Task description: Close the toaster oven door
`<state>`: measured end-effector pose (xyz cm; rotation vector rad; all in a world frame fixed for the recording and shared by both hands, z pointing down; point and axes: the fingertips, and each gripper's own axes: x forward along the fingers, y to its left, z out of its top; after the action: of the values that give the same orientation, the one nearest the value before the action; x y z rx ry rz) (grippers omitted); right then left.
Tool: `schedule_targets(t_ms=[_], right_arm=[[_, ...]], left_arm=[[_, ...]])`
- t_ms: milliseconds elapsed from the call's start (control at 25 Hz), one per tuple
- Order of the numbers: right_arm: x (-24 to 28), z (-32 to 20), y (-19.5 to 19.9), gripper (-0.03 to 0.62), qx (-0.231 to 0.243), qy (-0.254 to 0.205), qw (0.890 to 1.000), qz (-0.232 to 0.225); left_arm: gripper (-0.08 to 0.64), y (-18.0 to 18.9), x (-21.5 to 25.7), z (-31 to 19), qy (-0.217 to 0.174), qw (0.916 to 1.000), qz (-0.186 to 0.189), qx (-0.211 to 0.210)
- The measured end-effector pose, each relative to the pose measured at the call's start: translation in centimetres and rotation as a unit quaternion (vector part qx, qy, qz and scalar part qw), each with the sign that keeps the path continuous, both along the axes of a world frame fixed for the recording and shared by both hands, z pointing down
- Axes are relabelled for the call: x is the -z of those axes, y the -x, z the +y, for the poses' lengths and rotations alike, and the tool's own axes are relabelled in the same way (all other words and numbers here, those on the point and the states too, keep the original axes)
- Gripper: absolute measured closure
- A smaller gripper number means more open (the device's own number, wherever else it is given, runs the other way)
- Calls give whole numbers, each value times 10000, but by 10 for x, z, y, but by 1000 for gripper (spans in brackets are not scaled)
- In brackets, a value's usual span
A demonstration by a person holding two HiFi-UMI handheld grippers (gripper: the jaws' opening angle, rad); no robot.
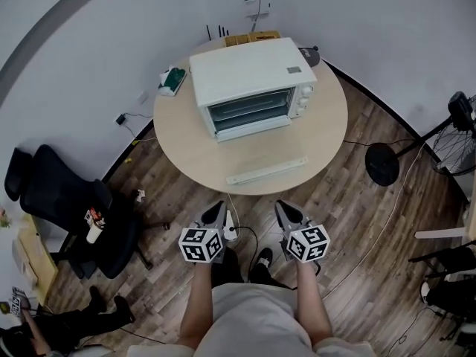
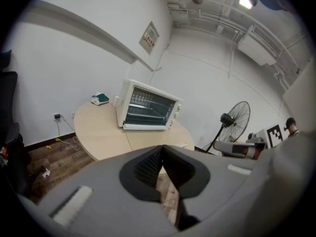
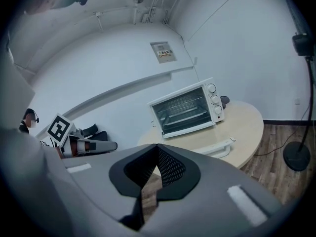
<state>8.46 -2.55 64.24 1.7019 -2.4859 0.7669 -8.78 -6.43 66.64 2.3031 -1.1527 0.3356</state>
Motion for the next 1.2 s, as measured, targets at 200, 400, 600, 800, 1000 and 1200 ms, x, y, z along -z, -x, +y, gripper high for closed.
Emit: schedule_targets(t_ms=[200,400,600,800,1000,1200], right_arm=[[-6,-24,17,592,-178,90,9998,65],[-9,-68,30,592,-675,142,9974,208],[-10,-98,51,592,-924,294,9936,587],[-3,-117,38,592,-1259,325,9890,702],[-6,-130,17,592,-1071,318,9906,783],[-12,-145,3,592,-287,243,9939,1039]], left_arm=[[502,26,-6,-21,139,9999,77,-60],[502,51,-10,-70,305,9988,181,-347],[502,65,-11,-113,564,9951,416,-691],[502,57,-14,-139,762,9919,633,-790],[502,40,-20,-149,924,9903,843,-610],[502,28,-19,-169,836,9897,1157,101]])
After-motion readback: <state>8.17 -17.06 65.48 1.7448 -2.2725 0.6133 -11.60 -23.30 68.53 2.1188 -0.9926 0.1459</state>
